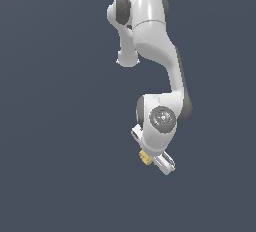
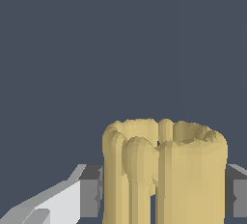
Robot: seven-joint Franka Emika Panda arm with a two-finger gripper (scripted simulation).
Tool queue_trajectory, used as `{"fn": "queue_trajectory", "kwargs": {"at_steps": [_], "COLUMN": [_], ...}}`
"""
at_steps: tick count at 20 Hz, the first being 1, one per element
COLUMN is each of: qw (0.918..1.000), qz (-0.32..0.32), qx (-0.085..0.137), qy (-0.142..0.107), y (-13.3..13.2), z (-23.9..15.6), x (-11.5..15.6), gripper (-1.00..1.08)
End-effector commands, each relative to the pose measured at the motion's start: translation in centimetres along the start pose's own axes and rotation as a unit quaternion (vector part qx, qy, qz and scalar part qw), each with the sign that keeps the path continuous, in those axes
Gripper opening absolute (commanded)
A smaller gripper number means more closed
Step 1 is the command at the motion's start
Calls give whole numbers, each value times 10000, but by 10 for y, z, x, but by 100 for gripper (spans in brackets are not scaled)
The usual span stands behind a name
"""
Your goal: Pick up the object and move it to a goal position.
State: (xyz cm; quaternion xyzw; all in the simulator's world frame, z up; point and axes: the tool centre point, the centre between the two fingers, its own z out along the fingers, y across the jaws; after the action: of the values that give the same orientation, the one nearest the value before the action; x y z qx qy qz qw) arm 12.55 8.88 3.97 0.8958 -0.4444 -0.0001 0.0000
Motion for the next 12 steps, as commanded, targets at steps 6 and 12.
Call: {"fn": "queue_trajectory", "kwargs": {"at_steps": [6, 12], "qw": [10000, 10000], "qz": [-3, -3], "qx": [0, 0], "qy": [0, 0], "y": [0, 6], "z": [0, -2], "x": [0, -2], "gripper": [-100, -100]}}
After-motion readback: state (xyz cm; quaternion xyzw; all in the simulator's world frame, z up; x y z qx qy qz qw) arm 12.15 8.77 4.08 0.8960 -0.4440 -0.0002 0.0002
